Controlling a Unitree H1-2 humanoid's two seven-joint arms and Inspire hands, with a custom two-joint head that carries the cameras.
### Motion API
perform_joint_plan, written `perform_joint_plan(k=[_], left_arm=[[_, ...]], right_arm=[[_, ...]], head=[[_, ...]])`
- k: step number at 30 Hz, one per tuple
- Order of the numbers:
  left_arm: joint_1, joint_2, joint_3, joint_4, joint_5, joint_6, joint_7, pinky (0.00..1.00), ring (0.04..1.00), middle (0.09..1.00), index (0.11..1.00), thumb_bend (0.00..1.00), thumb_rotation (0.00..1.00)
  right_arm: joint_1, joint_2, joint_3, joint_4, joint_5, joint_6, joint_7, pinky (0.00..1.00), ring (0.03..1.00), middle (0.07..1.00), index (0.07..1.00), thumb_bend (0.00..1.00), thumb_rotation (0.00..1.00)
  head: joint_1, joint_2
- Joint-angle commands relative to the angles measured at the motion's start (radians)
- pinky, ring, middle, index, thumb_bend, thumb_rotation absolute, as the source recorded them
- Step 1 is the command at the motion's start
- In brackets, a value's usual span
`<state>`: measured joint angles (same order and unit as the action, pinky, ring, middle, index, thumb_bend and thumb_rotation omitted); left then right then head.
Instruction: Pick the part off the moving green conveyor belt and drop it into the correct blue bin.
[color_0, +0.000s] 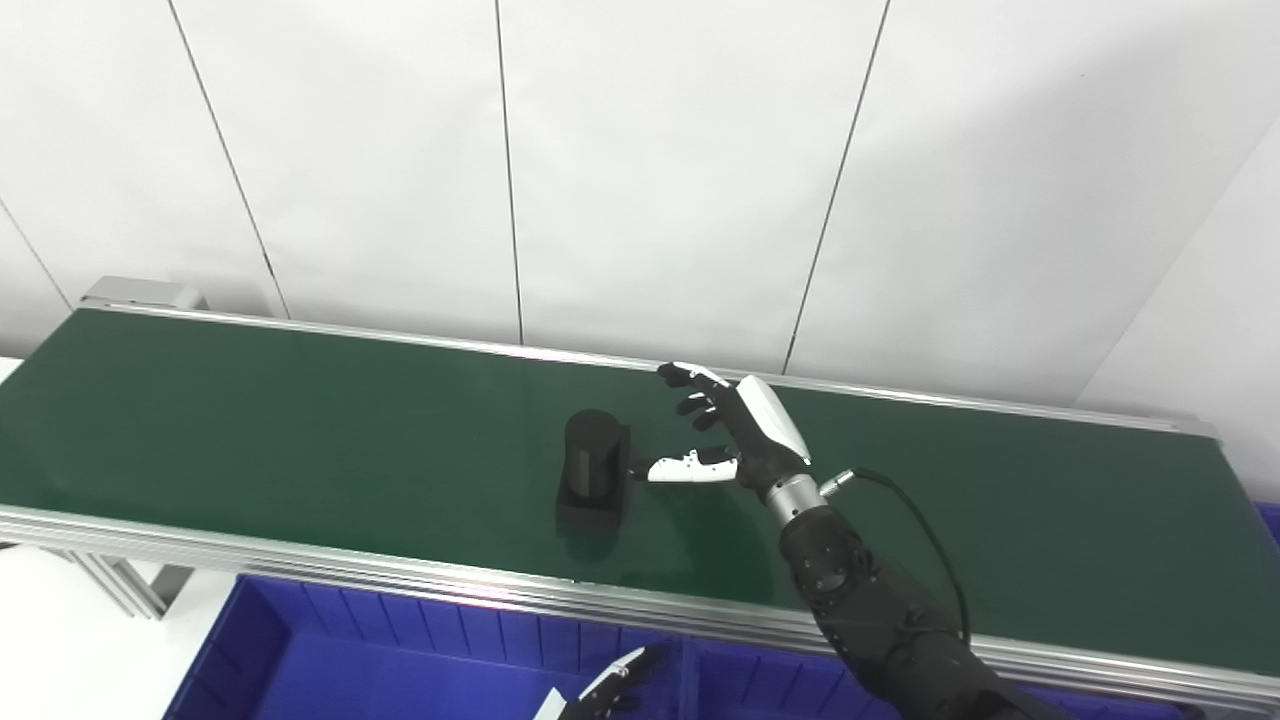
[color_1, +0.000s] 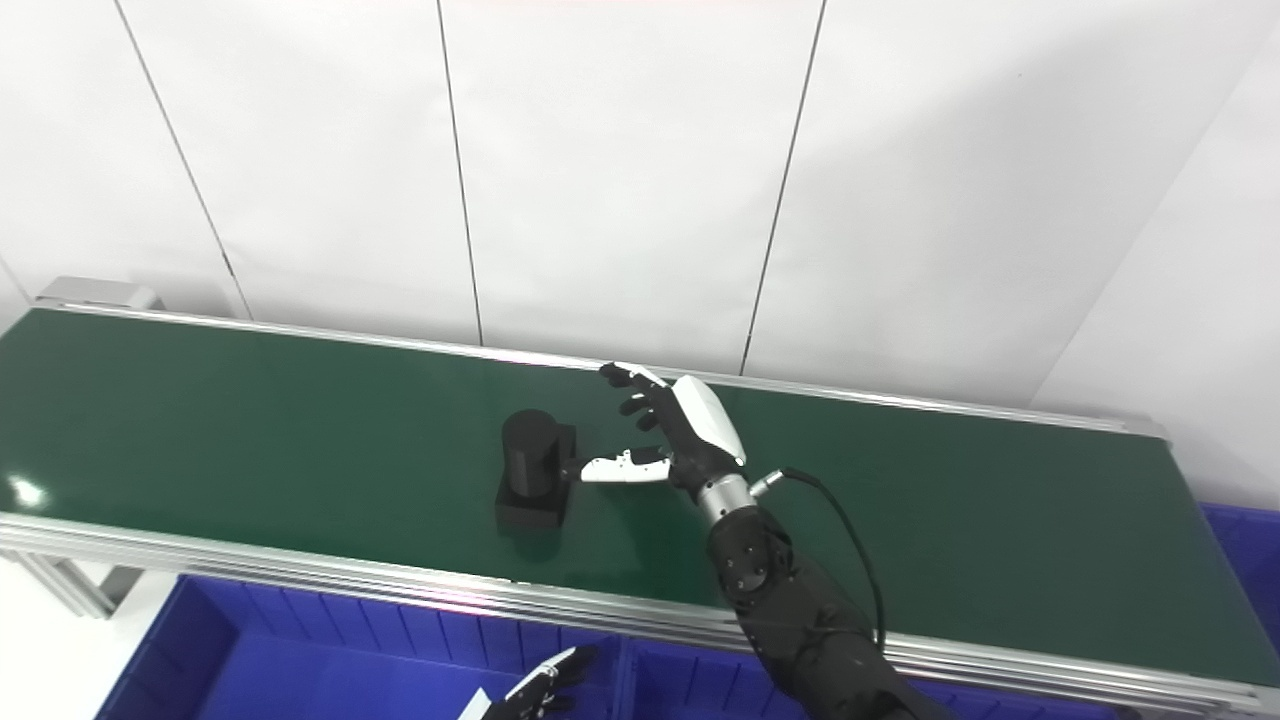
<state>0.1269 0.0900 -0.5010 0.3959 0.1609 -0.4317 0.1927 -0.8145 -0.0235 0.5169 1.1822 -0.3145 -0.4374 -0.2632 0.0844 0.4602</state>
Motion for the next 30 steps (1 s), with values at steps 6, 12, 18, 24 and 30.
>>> perform_joint_plan(k=[6, 12, 18, 24, 30], left_arm=[[-0.010, 0.000, 0.000, -0.033, -0.003, -0.038, 0.015, 0.84, 0.904, 0.920, 0.892, 0.72, 0.90], [-0.006, 0.002, -0.001, -0.038, 0.002, -0.038, 0.015, 0.84, 0.905, 0.921, 0.891, 0.72, 0.90], [-0.002, 0.007, -0.004, -0.044, 0.007, -0.038, 0.022, 0.85, 0.904, 0.920, 0.893, 0.68, 0.90], [0.002, 0.008, -0.004, -0.050, 0.007, -0.038, 0.020, 0.85, 0.904, 0.918, 0.892, 0.68, 0.90], [0.007, 0.007, 0.006, -0.057, -0.013, -0.038, -0.001, 0.86, 0.912, 0.921, 0.898, 0.69, 0.90]], right_arm=[[-0.049, 0.015, 0.006, -0.002, -0.017, -0.032, -0.025, 0.62, 0.741, 0.834, 0.842, 0.94, 0.47], [-0.035, 0.020, 0.005, -0.004, -0.013, -0.032, -0.022, 0.66, 0.759, 0.852, 0.839, 0.95, 0.47], [-0.024, 0.022, 0.012, 0.002, -0.021, -0.033, -0.035, 0.63, 0.738, 0.843, 0.819, 0.94, 0.46], [-0.026, 0.018, 0.006, 0.029, -0.032, -0.032, -0.045, 0.56, 0.651, 0.790, 0.766, 0.89, 0.39], [-0.034, 0.017, -0.008, 0.087, -0.047, -0.032, -0.054, 0.27, 0.335, 0.444, 0.520, 0.53, 0.03]], head=[[0.001, 0.004], [0.001, 0.008], [-0.003, 0.012], [-0.009, 0.017], [-0.012, 0.022]])
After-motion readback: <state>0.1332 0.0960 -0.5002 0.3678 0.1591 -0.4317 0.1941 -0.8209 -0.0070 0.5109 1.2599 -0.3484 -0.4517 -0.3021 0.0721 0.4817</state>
